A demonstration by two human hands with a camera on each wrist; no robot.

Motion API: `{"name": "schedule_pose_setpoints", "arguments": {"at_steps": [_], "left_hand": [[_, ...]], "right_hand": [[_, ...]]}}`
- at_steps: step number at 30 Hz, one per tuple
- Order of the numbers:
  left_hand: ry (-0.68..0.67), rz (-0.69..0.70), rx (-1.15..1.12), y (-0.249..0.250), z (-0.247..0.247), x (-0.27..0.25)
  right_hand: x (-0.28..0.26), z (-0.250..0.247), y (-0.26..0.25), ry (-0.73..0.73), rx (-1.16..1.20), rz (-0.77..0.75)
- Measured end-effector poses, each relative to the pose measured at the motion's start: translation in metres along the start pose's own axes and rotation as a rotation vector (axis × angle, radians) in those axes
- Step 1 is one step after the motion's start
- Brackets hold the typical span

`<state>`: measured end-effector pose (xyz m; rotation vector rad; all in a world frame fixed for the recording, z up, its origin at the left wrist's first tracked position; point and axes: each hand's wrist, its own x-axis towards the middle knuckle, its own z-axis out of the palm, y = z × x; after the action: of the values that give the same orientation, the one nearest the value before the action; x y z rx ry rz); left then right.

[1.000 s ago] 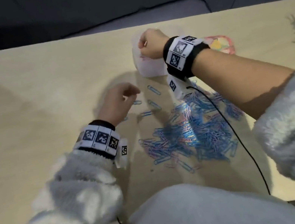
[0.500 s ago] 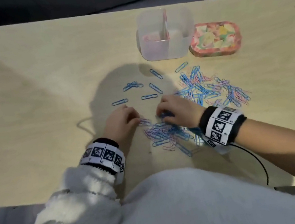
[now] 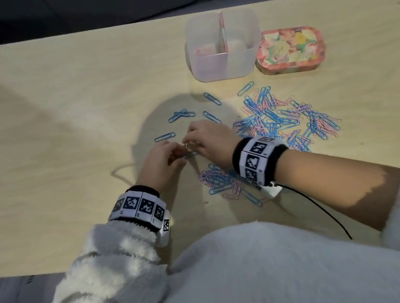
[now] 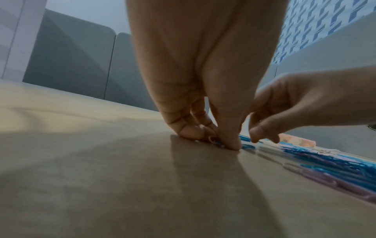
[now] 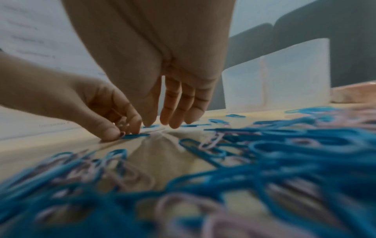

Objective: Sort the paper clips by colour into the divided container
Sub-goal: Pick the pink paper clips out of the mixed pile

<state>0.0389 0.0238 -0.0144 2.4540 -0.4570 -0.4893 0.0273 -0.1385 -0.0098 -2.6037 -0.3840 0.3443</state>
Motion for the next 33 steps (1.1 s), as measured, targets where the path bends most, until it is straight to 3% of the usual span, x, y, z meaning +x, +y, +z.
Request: {"name": "schedule_pose_setpoints", "arguments": {"at_steps": [4, 10, 16, 18, 22, 26, 33], "left_hand": [[0.053, -0.062, -0.116, -0.009, -0.007, -0.001], [0.105, -0.061, -0.157, -0.014, -0.013, -0.005], [-0.122, -0.095, -0.342, 0.007, 0.001, -0.004], [-0.209, -0.034, -0.268, 0.015, 0.008, -0.007], [-0.308, 0.103, 0.139, 0.024, 0.019, -0.006], [-0.251, 0.161, 0.125, 0.028, 0.014, -0.001], [-0.054, 0.114, 0.095, 0.011, -0.013, 0.017]], "right_hand": [[0.013, -0.006, 0.001, -0.083, -0.113, -0.017], [-0.005, -0.017, 0.029, -0.172, -0.02, 0.179], [-0.026, -0.008, 0.034, -0.118, -0.127, 0.139], [-0.028, -0.009, 0.037, -0.095, -0.066, 0.181], [-0.033, -0.011, 0.038, -0.09, -0.079, 0.203], [-0.038, -0.013, 0.041, -0.012, -0.055, 0.3], [-0.039, -0.016, 0.043, -0.058, -0.038, 0.35]]}}
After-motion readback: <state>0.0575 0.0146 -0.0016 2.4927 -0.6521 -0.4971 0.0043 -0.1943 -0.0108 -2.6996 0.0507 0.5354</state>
